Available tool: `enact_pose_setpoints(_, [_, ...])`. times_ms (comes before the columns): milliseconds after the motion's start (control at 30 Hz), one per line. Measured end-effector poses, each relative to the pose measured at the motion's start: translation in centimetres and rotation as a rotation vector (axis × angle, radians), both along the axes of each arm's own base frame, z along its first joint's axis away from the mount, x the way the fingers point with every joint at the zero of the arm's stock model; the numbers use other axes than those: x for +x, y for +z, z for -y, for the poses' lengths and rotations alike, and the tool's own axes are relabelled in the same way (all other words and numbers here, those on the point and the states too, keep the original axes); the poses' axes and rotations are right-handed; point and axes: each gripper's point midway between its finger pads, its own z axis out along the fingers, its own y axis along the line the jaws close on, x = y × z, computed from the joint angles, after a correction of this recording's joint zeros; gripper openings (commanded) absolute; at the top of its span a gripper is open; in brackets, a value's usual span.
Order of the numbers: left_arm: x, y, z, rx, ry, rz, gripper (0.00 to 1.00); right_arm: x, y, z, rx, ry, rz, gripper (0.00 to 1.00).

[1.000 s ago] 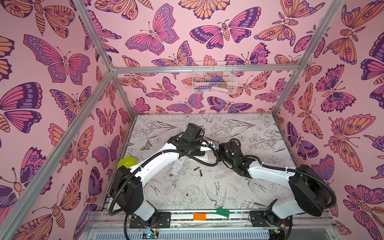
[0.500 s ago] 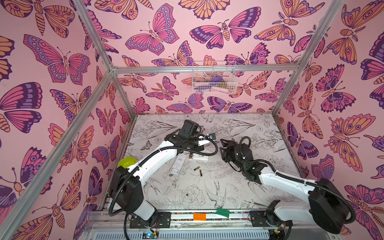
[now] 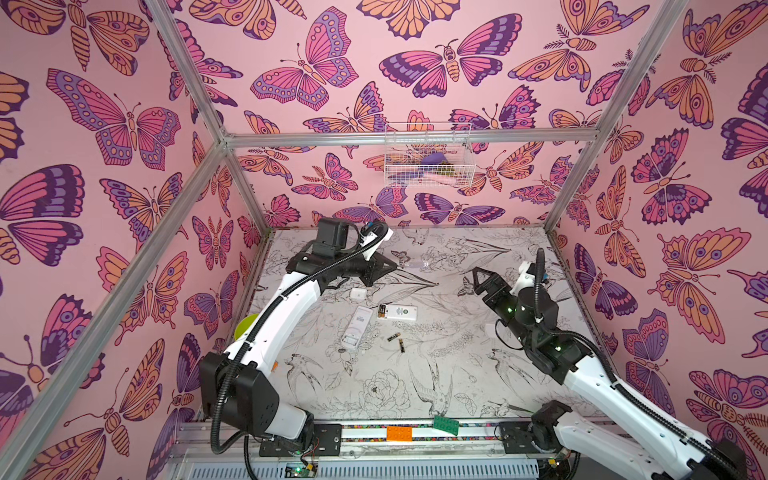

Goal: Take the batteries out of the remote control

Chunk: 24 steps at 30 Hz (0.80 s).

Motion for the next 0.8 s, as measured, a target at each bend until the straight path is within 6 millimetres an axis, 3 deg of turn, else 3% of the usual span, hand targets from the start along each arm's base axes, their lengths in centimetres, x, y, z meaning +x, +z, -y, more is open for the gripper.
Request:
enact_pose_setpoints(133, [-1.1,-1.3,0.0,-0.105,-0.028,-0.144,0.00,1.0,-0.5,-1.1,-0.081,0.133,-0.007,1.00])
enact_pose_setpoints(300, [-1.0,-2.9,0.2,-0.215,-0.017,-0.294,0.00,2.8,-0.9,-3.7,-0.088,0.335,-0.028,0.96])
enact_pose_setpoints(533, [-1.0,-5.7,0.1,-0.308,-0.038,-0.425,0.00,4.9,2.3,-7.3,-0.001,0.598,0.028,0.92])
enact_pose_setpoints(667, [-0.7,-6.1,0.6,-0.341,-0.072,-0.470,0.00,4.6,2.0,-9.6,0.058,0.759,0.028,0.88])
enact_pose_setpoints(800, [-0.7,-5.2,0.9,-0.381,-0.107,-0.485,0.00,4.2,0.7,-10.8,0.128,0.855,-0.024,0.85])
